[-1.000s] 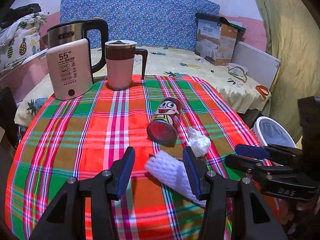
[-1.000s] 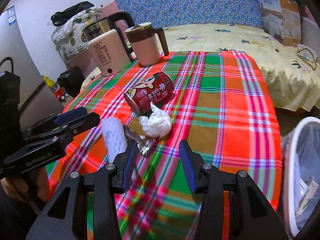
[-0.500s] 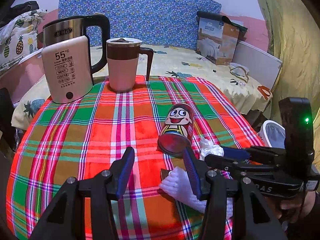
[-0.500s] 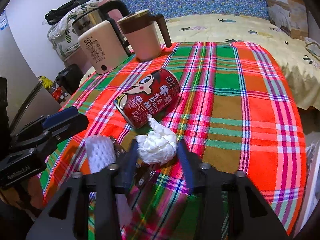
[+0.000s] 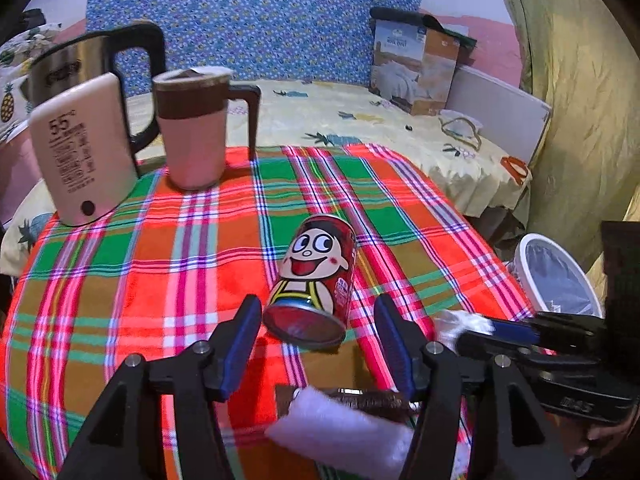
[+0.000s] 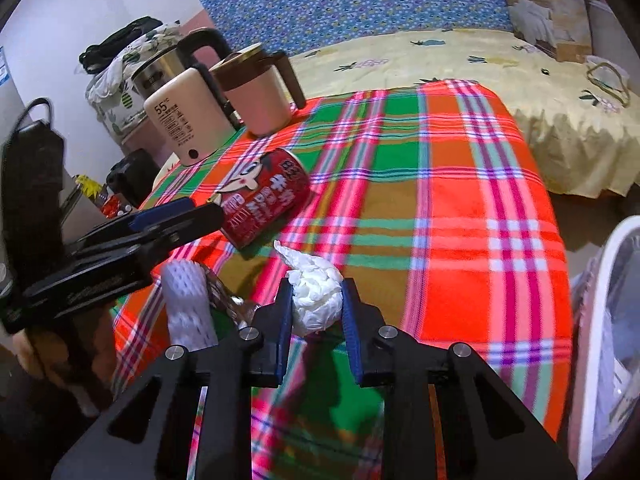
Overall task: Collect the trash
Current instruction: 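Grasp the white tissue ball with right tool while left approaches red can, then close the left tool around the red milk can and lift it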
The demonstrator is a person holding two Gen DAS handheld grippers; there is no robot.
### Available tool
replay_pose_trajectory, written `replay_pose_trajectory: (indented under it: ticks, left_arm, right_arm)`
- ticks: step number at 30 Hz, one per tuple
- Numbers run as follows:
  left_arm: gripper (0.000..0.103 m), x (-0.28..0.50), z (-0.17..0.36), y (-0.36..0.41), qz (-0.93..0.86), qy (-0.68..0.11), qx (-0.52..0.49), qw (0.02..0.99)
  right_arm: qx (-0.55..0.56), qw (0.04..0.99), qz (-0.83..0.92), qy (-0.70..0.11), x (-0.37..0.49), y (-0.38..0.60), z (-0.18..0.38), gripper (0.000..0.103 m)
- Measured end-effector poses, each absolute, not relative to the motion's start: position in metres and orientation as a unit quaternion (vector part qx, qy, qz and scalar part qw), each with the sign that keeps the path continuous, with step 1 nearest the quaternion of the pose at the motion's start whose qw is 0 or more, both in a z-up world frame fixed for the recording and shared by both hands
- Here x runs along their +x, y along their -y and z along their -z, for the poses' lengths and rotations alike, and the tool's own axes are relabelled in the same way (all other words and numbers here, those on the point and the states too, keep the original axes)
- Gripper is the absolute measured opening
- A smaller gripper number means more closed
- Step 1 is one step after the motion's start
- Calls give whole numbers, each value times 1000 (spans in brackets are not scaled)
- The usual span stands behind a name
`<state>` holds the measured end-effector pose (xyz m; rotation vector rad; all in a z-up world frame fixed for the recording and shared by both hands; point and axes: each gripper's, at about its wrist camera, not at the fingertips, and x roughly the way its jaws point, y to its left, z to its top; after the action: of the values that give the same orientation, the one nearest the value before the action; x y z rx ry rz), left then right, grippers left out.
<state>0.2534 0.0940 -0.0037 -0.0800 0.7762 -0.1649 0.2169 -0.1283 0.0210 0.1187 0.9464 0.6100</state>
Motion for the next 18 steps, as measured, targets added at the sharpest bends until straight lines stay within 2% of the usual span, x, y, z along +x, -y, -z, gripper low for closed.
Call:
replay_pose_trajectory:
  ticks: [10,12,18]
  left_arm:
    - [60,276,20,-83,77,-407,-33,910]
    - [55,277,22,-81,78,-408,-35,909]
    - [54,272,20,-80,69,-400,-40,913]
  right_arm:
    - [73,851,-272,-442,214,155,-23,25]
    - [75,854,-268,-440,213,159,-25,25]
    - [80,858,-262,-434,206,169,-28,25]
